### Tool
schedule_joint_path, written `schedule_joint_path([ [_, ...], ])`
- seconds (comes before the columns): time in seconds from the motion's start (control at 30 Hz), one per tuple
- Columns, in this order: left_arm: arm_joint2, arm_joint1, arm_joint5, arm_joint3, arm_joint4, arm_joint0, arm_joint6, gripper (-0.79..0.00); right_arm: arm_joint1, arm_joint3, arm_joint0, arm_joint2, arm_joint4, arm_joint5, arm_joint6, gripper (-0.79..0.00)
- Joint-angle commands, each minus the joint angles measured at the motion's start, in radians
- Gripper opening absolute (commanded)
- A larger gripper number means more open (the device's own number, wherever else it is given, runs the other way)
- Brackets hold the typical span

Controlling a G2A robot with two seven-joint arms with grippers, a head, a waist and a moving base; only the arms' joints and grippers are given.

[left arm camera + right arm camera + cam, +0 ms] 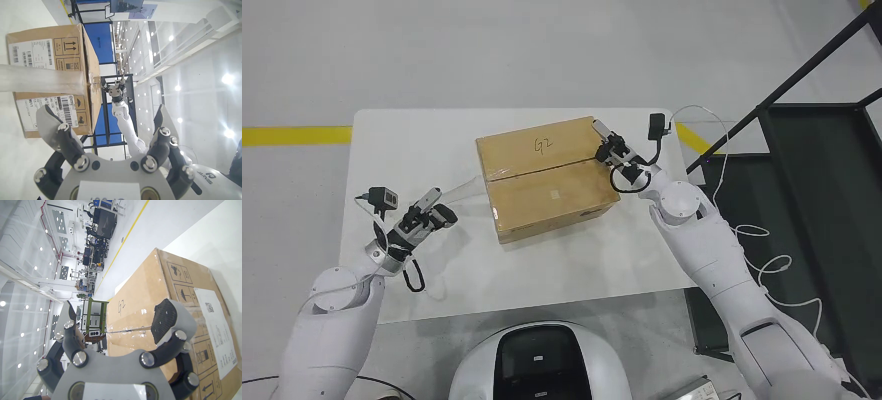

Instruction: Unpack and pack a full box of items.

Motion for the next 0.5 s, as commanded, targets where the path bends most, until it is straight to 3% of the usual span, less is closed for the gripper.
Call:
schedule_joint_path([
  [0.0,0.000,0.000,0.000,0.000,0.000,0.000,0.000,0.000,0.000,0.000,0.000,0.000,0.000,0.000,0.000,0.000],
  [0.1,0.000,0.000,0.000,0.000,0.000,0.000,0.000,0.000,0.000,0.000,0.000,0.000,0.000,0.000,0.000,0.000],
  [0.2,0.000,-0.011,0.057,-0.011,-0.103,0.000,0.118,0.000,0.000,0.000,0.000,0.000,0.000,0.000,0.000,0.000],
  [0.27,0.019,-0.020,0.092,-0.038,-0.199,0.028,0.134,0.000,0.000,0.000,0.000,0.000,0.000,0.000,0.000,0.000],
  [0.47,0.058,-0.037,0.124,-0.083,-0.196,0.111,0.341,0.000,0.000,0.000,0.000,0.000,0.000,0.000,0.000,0.000],
])
